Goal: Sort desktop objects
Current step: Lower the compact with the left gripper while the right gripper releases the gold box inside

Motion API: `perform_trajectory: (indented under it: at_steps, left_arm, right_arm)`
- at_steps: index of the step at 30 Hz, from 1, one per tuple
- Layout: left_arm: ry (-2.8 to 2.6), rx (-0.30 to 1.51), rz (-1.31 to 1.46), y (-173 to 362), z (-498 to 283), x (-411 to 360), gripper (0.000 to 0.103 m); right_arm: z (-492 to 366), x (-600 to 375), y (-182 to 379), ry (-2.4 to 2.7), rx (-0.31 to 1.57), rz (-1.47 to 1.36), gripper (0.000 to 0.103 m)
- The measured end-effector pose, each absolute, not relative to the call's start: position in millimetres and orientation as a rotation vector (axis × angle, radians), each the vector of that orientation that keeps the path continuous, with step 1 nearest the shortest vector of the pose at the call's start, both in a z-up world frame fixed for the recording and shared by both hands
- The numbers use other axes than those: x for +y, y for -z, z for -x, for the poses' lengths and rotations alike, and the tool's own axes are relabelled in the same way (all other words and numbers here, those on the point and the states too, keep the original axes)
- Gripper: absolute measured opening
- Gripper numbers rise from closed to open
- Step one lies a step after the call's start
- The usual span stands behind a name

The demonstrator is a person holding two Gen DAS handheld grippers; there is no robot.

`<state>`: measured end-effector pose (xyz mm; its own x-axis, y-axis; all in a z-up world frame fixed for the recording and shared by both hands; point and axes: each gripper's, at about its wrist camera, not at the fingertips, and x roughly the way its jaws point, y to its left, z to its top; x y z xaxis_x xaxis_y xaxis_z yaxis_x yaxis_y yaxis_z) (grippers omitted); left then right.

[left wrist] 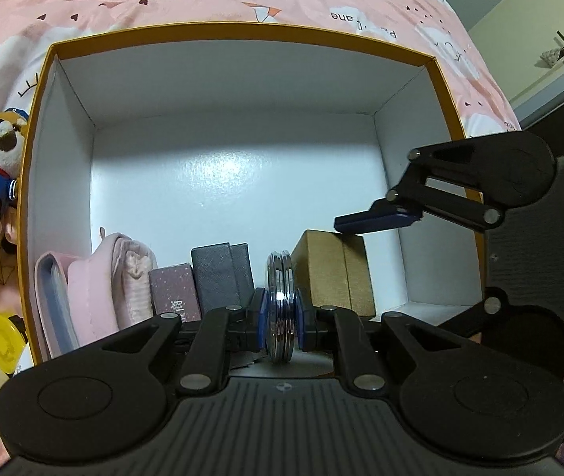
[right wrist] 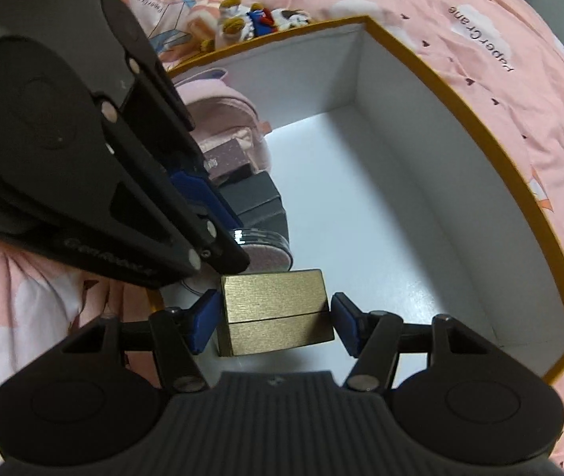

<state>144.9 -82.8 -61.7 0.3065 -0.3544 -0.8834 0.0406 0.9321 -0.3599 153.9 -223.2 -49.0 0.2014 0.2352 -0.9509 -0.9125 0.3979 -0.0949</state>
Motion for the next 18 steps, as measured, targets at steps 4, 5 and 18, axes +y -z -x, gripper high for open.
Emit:
perform_trajectory:
  at_steps: [4,5,18]
  left_arm:
    - [0.262,1.246,0.295,63.5,-147.2,-82.3,0.016]
    - [0.263,1.247,0.297,64.1,-147.9,-81.7,0.016]
    - [0.317,1.217,0.311,56.4,-142.2,-72.4,0.038]
  right_arm:
    - [-160.1,-224.8,53.8,-0.953,1.080,0.786,0.063]
    - [-161.2,-225.4,54.3,-0.956,1.083,0.783,0.063]
    - [-166.0,-221.6,49.3,-0.939,1.118,0.771,0.061]
